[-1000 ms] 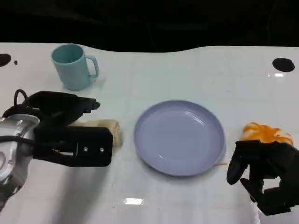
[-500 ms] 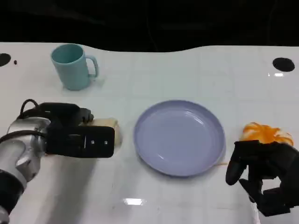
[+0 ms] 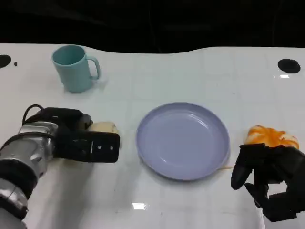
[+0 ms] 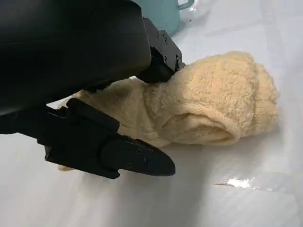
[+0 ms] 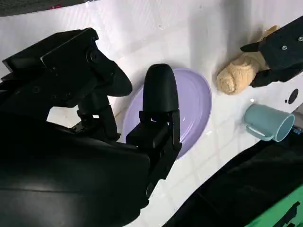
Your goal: Grasp the towel on the left side of the plate with the left hand and place it into the plate.
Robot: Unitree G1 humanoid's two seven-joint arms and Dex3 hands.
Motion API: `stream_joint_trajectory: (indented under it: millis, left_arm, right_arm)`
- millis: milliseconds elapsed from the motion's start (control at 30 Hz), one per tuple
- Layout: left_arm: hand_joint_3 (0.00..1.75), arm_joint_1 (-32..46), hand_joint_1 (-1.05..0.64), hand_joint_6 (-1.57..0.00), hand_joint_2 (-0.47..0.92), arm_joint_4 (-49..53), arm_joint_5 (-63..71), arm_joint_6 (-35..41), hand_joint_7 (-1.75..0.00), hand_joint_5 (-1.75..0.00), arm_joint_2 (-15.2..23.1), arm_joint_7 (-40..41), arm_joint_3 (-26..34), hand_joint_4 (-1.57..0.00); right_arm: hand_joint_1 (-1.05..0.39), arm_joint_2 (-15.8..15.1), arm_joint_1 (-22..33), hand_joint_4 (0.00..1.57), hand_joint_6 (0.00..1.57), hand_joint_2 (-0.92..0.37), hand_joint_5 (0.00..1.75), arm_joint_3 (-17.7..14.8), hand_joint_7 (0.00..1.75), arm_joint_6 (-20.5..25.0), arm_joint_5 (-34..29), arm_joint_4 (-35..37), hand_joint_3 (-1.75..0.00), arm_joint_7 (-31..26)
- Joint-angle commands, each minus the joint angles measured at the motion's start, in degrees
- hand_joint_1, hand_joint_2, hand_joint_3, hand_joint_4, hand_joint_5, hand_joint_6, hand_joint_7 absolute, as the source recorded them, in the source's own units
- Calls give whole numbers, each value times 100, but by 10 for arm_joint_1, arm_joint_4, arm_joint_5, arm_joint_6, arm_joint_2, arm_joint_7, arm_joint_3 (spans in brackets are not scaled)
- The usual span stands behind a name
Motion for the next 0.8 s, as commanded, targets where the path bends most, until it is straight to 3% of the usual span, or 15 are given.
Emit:
stream_joint_trajectory:
  millis: [33, 67, 100, 167, 200, 367, 467, 567, 633, 800]
  left_arm:
    - [13, 22, -27, -109, 92, 23, -7, -23, -15, -114, -6, 94, 7, -79]
    - [15, 26, -24, -102, 92, 27, -9, -28, -47, -143, -7, 117, 10, -75]
    - [21, 29, -20, -83, 92, 30, -10, -30, -111, -162, -7, 134, 11, -78]
    - [29, 34, -18, -68, 92, 33, -13, -38, -155, -171, -5, 159, 14, -79]
    - [33, 36, -18, -62, 92, 33, -14, -42, -166, -173, -3, 165, 15, -78]
    - [35, 45, -21, -57, 92, 30, -20, -73, -174, -175, 4, 212, 23, -78]
    - [41, 52, -21, -64, 85, 29, -24, -102, -162, -175, 7, 264, 31, -84]
    - [51, 53, -22, -65, 83, 24, -23, -112, -160, -175, 7, 289, 33, -87]
    - [52, 52, -22, -59, 81, 18, -21, -109, -171, -175, 7, 301, 35, -88]
    - [55, 48, -21, -56, 77, -16, -26, -103, -175, -175, 5, 316, 46, -87]
  right_arm:
    - [2, -3, 4, 72, 71, -51, 175, -5, 143, 0, 5, -6, -118, 0]
    - [2, -3, 4, 72, 71, -51, 175, -6, 144, 0, 5, -6, -118, -1]
    - [2, -3, 5, 72, 71, -51, 175, -6, 143, 0, 4, -6, -118, -1]
    - [2, -4, 5, 72, 71, -51, 175, -6, 143, -2, 3, -5, -117, -2]
    - [2, -4, 4, 72, 71, -52, 175, -6, 143, -2, 3, -4, -116, -2]
    - [1, -5, 1, 72, 71, -52, 174, -3, 143, 2, 0, -3, -116, -2]
    - [2, -3, -1, 72, 71, -52, 175, -2, 143, 4, -1, -2, -115, -3]
    - [2, -3, -3, 73, 71, -52, 175, 1, 143, -3, -4, 3, -115, -4]
    - [3, -2, -3, 73, 71, -53, 175, 3, 144, -3, -5, 3, -115, -4]
    - [3, 0, -5, 73, 71, -53, 175, 7, 144, 4, -9, 1, -115, -7]
